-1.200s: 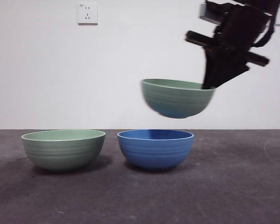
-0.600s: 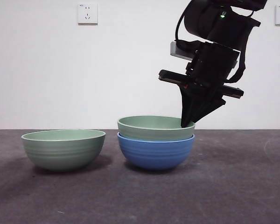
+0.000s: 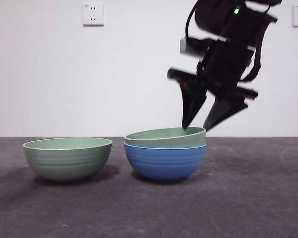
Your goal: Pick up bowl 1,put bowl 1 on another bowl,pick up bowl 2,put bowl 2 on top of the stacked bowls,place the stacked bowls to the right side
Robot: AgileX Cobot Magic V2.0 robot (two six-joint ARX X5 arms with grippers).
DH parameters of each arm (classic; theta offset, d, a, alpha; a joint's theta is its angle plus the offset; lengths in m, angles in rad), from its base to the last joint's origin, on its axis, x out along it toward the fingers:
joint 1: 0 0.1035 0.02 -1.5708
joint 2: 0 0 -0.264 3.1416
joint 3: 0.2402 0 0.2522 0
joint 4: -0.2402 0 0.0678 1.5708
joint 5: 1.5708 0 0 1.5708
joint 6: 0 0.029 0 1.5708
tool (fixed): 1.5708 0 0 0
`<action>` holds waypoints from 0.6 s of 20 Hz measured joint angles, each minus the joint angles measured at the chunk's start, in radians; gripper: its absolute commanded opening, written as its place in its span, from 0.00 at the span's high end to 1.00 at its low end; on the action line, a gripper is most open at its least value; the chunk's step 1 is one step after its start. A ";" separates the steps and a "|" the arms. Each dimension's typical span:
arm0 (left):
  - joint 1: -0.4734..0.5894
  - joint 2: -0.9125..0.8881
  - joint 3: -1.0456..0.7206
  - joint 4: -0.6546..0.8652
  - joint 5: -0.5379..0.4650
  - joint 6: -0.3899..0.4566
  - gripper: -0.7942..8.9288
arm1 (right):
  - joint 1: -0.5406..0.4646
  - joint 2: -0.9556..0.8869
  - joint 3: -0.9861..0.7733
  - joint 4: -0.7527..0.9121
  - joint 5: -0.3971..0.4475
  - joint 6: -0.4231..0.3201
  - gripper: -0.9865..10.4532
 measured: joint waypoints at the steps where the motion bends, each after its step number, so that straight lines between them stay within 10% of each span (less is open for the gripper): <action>1: -0.005 0.035 0.000 0.032 -0.003 -0.011 0.33 | 0.000 -0.041 0.000 -0.014 0.000 0.000 0.71; 12: -0.176 0.547 0.080 0.392 -0.315 -0.168 0.34 | -0.008 -0.603 0.000 -0.294 0.003 0.000 0.72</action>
